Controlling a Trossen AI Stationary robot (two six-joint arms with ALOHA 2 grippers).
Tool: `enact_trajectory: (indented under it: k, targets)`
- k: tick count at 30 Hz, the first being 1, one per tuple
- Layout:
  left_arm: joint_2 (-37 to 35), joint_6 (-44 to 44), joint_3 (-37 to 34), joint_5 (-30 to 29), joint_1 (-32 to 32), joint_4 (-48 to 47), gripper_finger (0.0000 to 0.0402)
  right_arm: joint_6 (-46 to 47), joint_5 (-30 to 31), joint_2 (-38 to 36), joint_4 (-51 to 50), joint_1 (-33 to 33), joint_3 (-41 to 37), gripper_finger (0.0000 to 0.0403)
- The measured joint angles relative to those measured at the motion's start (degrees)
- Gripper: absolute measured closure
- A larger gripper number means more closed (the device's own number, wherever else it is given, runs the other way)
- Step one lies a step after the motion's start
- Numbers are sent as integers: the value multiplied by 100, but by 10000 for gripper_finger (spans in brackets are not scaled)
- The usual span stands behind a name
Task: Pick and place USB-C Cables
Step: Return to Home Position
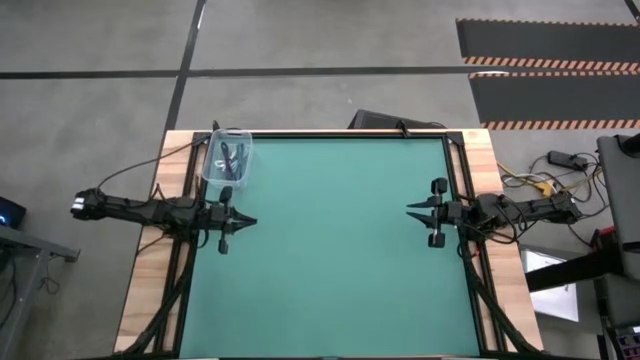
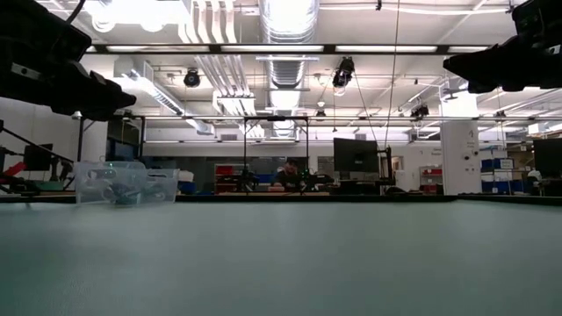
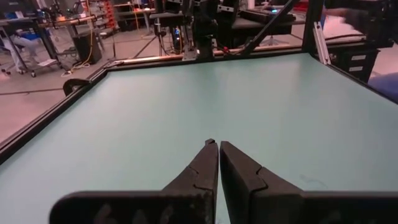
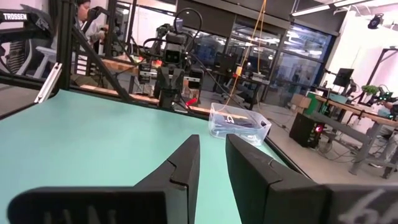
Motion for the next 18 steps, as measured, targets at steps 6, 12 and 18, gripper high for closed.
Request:
enact_trajectory:
  k: [6, 12, 18]
  targets:
    - [88, -2, -7, 1, 0, 18, 402, 0, 0, 0, 1, 0, 0, 328]
    - [195, -1, -24, 0, 0, 99, 402, 0, -2, 2, 0, 0, -2, 327]
    - [283, -2, -26, 1, 0, 106, 402, -4, -1, 0, 0, 0, -2, 335]
